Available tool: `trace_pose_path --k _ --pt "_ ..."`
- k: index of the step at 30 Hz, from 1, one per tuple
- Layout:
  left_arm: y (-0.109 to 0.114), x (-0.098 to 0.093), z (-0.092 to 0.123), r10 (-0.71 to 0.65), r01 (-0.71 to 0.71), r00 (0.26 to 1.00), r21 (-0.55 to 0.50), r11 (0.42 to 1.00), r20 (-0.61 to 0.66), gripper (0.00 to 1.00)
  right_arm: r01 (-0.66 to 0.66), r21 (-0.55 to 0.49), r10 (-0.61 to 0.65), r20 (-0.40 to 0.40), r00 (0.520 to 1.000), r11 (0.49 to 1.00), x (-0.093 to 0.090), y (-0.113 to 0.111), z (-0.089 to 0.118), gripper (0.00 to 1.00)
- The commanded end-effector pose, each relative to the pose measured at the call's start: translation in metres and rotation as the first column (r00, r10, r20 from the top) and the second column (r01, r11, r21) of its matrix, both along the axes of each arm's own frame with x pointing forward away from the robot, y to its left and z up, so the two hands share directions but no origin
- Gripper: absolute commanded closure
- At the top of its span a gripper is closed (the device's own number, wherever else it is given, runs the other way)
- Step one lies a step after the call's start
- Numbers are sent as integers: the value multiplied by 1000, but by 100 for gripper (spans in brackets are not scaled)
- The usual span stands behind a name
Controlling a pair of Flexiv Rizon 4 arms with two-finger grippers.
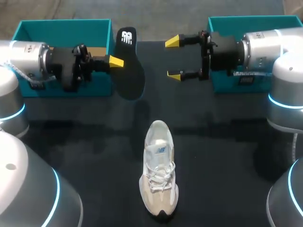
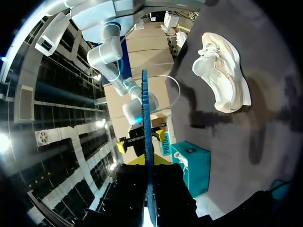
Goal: Take the shoe out of the shoebox, open the shoe tongue, remove and reinsert the insole, then place the shoe into the shoebox
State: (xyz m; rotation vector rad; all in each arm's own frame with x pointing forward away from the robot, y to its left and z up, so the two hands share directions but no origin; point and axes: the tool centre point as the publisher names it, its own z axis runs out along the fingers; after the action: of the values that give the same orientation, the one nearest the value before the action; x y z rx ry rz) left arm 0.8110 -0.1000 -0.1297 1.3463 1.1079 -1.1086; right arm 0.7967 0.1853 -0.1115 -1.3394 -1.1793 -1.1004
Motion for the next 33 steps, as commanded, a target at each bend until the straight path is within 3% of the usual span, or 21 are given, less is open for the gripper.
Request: trace_pose_path --k 1,11,16,25,33 --pt "-6 1 3 19 -18 1000 56 998 -15 100 1 -2 -1 0 1000 1000 0 1 0 0" --pt "-6 1 3 19 -18 1000 56 998 -15 100 1 -2 -1 0 1000 1000 0 1 0 0" --pt "-6 1 3 19 -18 1000 56 998 -15 100 3 -72 3 92 996 997 0 14 2 0" --pt "-6 1 3 19 -18 1000 56 998 -15 100 -2 -120 19 140 990 993 -1 32 3 0" --pt "-6 1 3 19 -18 1000 56 998 -15 100 -33 -105 49 152 987 994 -9 50 -9 0"
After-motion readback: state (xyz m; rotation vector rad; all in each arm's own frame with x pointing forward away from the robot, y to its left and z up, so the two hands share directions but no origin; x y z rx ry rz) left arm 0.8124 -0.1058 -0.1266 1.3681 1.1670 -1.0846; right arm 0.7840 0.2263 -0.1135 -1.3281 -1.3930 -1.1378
